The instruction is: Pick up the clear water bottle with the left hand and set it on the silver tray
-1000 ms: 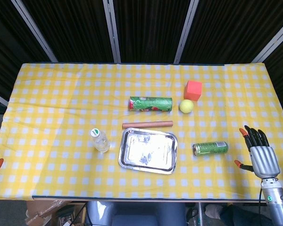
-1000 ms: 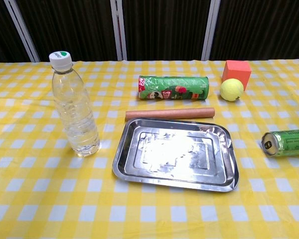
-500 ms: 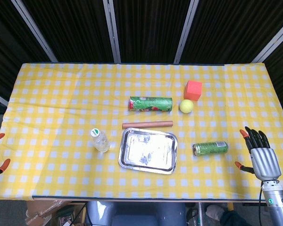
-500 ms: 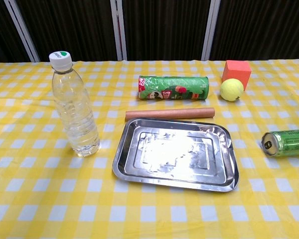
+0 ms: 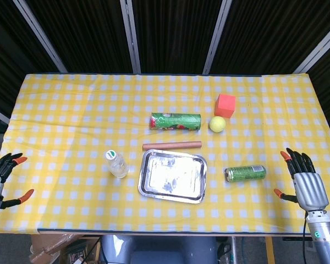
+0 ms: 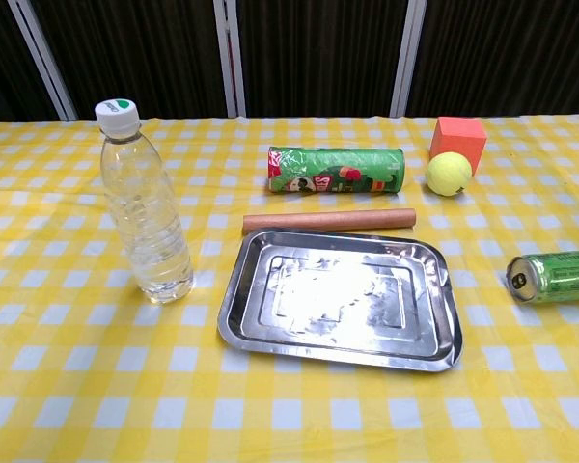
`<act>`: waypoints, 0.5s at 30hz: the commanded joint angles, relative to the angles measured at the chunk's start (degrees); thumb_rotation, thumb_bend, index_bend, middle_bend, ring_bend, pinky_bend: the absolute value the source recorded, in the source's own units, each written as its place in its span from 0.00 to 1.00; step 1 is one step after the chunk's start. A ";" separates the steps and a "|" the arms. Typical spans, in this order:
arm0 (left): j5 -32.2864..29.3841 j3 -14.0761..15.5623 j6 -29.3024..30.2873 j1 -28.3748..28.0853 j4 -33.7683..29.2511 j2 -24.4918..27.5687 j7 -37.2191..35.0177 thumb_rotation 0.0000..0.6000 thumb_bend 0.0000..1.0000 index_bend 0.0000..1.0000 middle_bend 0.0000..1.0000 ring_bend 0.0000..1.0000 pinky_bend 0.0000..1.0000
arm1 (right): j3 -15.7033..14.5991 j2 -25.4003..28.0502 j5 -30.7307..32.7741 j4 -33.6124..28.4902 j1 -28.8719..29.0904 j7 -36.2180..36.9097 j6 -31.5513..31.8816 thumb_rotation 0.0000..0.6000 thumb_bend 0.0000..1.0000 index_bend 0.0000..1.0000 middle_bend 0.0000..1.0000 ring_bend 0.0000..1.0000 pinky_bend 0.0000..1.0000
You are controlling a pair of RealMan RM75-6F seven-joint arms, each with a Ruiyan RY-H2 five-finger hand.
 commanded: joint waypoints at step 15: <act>-11.03 -6.46 -26.80 -19.71 -2.33 -15.74 -18.67 1.00 0.26 0.11 0.06 0.00 0.00 | -0.63 -0.05 -0.12 -0.14 1.05 1.61 -2.49 1.00 0.05 0.01 0.00 0.00 0.00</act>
